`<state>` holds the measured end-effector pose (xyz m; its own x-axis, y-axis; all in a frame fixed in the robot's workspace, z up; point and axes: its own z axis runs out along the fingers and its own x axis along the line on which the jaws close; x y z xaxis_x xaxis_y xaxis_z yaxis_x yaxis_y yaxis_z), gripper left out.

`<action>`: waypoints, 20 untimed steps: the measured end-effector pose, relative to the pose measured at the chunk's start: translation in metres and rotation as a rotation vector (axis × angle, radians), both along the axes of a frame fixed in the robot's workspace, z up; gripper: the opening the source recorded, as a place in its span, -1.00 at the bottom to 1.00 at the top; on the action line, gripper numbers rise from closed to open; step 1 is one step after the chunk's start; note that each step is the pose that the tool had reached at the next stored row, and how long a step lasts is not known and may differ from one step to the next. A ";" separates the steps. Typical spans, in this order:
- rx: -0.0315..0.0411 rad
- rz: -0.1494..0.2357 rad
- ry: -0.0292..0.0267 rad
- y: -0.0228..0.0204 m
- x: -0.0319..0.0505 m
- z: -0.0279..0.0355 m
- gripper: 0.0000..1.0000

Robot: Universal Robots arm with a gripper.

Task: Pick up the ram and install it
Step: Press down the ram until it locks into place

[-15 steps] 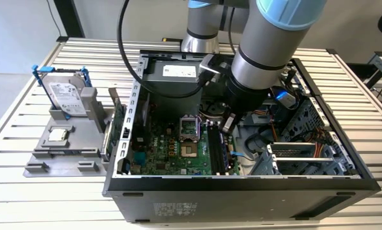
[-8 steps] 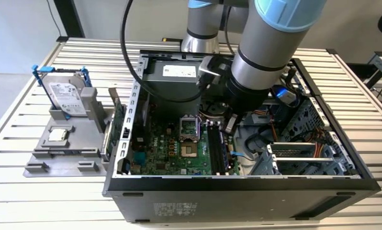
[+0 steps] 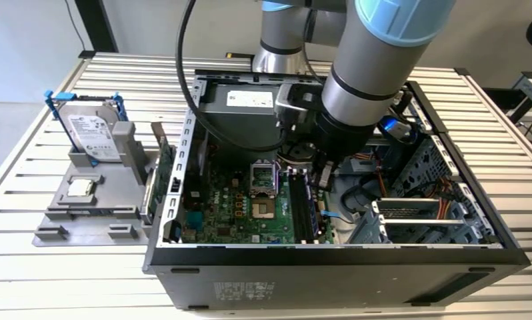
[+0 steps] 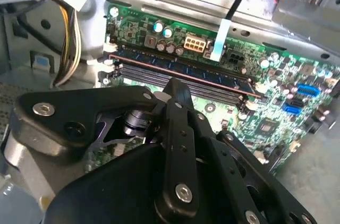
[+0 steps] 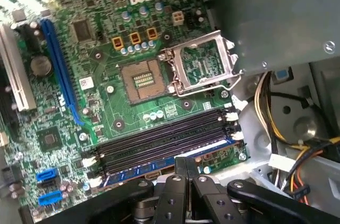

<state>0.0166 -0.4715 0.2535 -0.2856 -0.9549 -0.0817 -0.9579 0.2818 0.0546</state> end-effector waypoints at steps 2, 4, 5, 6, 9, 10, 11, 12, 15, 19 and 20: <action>0.0002 0.035 -0.0068 0.0000 0.0000 -0.0006 -1.00; 0.0003 0.069 -0.0151 0.0000 0.0001 -0.0014 -1.00; 0.0003 0.086 -0.0165 0.0000 0.0001 -0.0016 -1.00; 0.0004 0.104 -0.0176 0.0000 0.0000 -0.0019 -1.00; 0.0007 0.157 -0.0207 0.0000 -0.0001 -0.0032 -1.00; 0.0007 0.176 -0.0216 0.0000 0.0000 -0.0037 -1.00; 0.0008 0.195 -0.0229 0.0000 0.0000 -0.0042 -1.00; 0.0010 0.213 -0.0240 0.0000 0.0000 -0.0046 -1.00; 0.0010 0.266 -0.0289 0.0000 0.0000 -0.0055 -1.00; 0.0014 0.325 -0.0327 0.0000 0.0004 -0.0062 -1.00; 0.0017 0.335 -0.0328 -0.0001 0.0008 -0.0064 -1.00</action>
<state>0.0174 -0.4717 0.2471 0.0467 -0.9951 -0.0874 -0.9986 -0.0488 0.0225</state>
